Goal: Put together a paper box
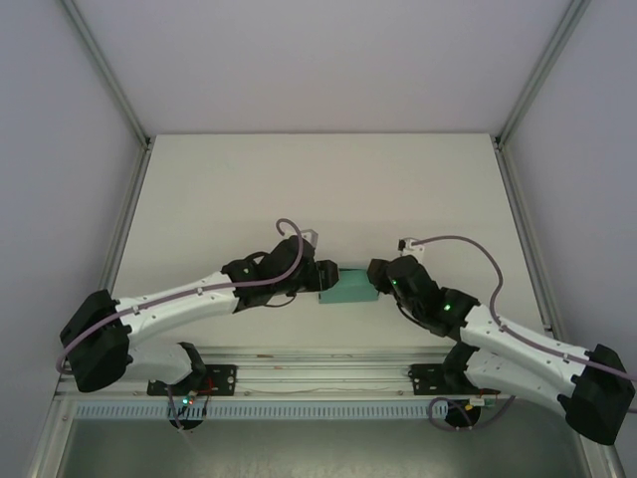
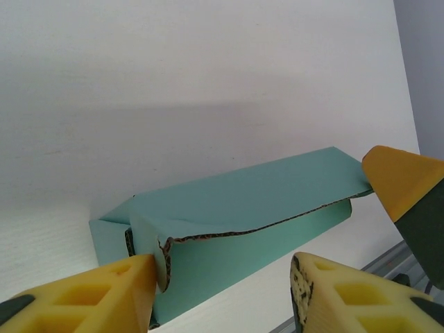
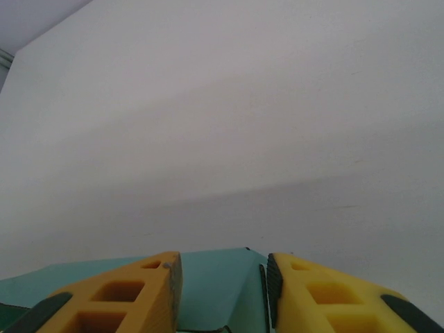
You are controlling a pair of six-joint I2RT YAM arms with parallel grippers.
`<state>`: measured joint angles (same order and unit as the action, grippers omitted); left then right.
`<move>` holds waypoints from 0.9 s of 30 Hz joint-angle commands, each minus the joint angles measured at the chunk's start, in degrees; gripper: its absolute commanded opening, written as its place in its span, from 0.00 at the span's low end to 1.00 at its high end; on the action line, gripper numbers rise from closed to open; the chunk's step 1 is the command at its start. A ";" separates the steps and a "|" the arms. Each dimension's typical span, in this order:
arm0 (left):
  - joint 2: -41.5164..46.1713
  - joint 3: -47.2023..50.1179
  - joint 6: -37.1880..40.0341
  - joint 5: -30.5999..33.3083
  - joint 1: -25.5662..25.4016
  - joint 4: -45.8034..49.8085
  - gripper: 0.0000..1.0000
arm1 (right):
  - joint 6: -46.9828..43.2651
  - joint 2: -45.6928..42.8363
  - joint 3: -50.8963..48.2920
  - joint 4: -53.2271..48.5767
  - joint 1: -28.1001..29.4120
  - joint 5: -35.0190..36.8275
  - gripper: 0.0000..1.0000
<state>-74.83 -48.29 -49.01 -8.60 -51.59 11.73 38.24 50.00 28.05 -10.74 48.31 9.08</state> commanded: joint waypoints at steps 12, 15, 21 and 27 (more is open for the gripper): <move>-0.85 0.29 0.25 0.72 0.07 5.17 0.41 | 0.07 0.83 0.55 -4.93 0.26 -4.31 0.30; 0.66 2.46 -0.62 1.30 0.05 5.24 0.41 | 1.03 -0.45 -1.98 -5.22 0.24 -4.25 0.28; 2.72 3.61 -1.09 1.28 0.02 4.72 0.48 | 2.37 -2.68 -6.90 -5.24 0.21 -3.37 0.26; 5.34 2.94 -1.26 3.44 0.02 4.47 0.62 | 2.29 -3.34 -9.17 -4.75 0.20 -3.09 0.25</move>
<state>-71.26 -44.82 -49.80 -7.90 -51.33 15.70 40.45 45.69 22.20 -8.43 48.31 5.98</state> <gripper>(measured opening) 0.600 0.247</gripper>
